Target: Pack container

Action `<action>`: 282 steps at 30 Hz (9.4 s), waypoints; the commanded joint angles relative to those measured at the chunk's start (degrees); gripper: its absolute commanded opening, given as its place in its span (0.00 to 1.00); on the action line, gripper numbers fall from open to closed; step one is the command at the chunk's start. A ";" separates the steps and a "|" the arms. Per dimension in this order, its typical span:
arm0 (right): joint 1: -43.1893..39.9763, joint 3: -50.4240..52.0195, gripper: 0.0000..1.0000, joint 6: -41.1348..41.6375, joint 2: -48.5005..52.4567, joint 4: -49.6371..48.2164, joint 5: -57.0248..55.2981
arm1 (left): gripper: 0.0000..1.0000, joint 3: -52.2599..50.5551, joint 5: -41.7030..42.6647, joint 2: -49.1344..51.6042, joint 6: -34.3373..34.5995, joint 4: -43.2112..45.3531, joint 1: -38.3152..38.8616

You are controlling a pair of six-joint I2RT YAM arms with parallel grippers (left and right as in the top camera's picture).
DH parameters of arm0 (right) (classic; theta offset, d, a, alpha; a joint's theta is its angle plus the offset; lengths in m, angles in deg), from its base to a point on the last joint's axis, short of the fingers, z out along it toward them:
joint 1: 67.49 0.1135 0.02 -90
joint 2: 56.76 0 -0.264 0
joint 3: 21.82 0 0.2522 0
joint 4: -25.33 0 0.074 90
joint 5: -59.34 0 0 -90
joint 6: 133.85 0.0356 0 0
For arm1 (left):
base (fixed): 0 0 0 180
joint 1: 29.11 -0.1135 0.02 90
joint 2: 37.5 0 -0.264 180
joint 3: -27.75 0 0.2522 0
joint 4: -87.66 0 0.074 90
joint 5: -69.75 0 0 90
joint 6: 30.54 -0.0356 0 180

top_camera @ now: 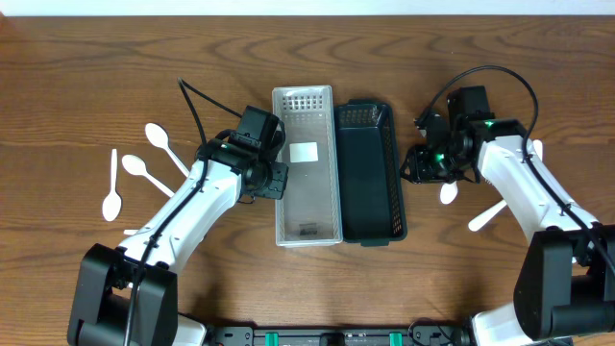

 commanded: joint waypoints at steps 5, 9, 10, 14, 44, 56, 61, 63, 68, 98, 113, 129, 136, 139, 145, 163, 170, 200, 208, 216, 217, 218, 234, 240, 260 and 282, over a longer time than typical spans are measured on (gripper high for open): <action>0.48 -0.52 0.38 3.56 0.17 0.70 -5.35 | 0.06 0.79 1.49 0.26 -3.13 0.22 0.42; -0.96 -0.52 0.38 4.39 0.17 0.70 -7.34 | 0.06 0.92 1.11 0.26 -4.92 0.20 0.42; -1.33 -0.52 0.38 4.44 0.17 0.72 -7.56 | 0.06 0.98 0.48 0.26 -4.87 0.20 0.39; -2.56 -0.52 0.39 4.50 0.17 0.92 -8.44 | 0.07 1.66 -5.29 0.22 -4.85 0.22 0.31; -4.98 -3.13 0.99 29.18 -4.72 6.45 -28.68 | 0.98 5.09 -9.07 -30.93 6.34 -18.34 -19.39; -4.98 0.87 0.99 29.22 6.29 0.02 -28.72 | 0.98 5.09 -9.07 -30.86 7.89 -20.11 -19.37; -4.98 0.87 0.99 29.40 10.21 -0.20 -28.41 | 0.98 5.09 -9.05 -30.86 7.91 -20.37 -19.37; -4.98 0.87 0.99 29.38 11.37 -0.59 -27.80 | 0.98 5.09 -9.05 -30.86 7.91 -20.44 -19.37; -4.98 0.87 0.97 29.09 12.96 -1.88 -25.86 | 0.98 5.09 -9.07 -30.86 7.89 -20.44 -19.37; -4.98 7.52 0.57 28.94 13.09 -6.54 -22.05 | 0.98 5.09 -9.07 -30.86 7.89 -20.44 -19.37; -4.98 7.52 0.40 28.96 13.09 -6.58 -21.14 | 0.98 5.09 -9.07 -30.86 7.87 -20.44 -19.37; -4.98 7.52 0.20 28.94 13.09 -7.28 -21.16 | 0.98 5.09 -9.07 -30.86 7.87 -20.46 -19.37; -5.01 7.21 0.01 28.65 13.05 -7.30 -21.20 | 0.98 5.09 -9.07 -30.86 7.87 -20.44 -19.37; -4.98 5.77 0.01 26.82 12.85 -6.73 -21.16 | 0.98 5.09 -9.07 -30.86 7.87 -20.46 -19.37; -4.87 -1.49 0.01 22.12 10.49 -0.74 -21.18 | 0.98 5.09 -9.09 -30.86 7.87 -20.44 -19.37; 13.00 -16.96 0.01 20.98 -3.69 12.57 -19.76 | 0.98 5.09 -9.09 -30.86 7.87 -20.44 -19.37; 18.38 -15.30 0.01 22.75 0.22 13.18 -20.17 | 0.98 5.09 -9.09 -30.86 7.87 -20.81 -19.37; 7.63 -16.65 0.31 20.44 -7.13 12.02 -20.72 | 0.98 5.03 -9.31 -29.35 7.65 -21.05 -19.39; 3.26 -16.31 0.54 12.55 -10.34 18.86 -19.91 | 0.98 5.01 -9.31 -29.35 7.65 -21.05 -19.39; 3.26 -10.32 0.54 12.44 -9.73 18.88 -22.71 | 0.98 5.03 -9.31 -29.35 7.65 -21.05 -19.39; 3.26 -9.49 0.54 12.44 -9.73 18.45 -22.71 | 0.98 5.01 -9.31 -29.35 7.65 -21.05 -19.39; 3.26 -8.61 0.54 12.44 -9.73 18.08 -22.71 | 0.98 5.01 -9.31 -29.35 7.65 -21.03 -19.39; 3.32 3.89 0.40 12.85 -9.35 9.40 -17.53 | 0.98 5.01 -9.29 -29.35 7.65 -21.07 -19.37; 3.32 7.67 0.25 12.83 -9.35 5.99 -16.20 | 0.98 5.03 -9.31 -29.35 7.65 -21.07 -19.39; 9.09 8.39 0.16 10.69 -9.35 2.10 -9.57 | 0.98 5.01 -9.31 -29.35 7.65 -21.05 -19.39; 9.70 8.39 0.16 11.17 -9.35 -1.95 -5.73 | 0.98 5.01 -9.31 -29.35 7.65 -21.07 -19.37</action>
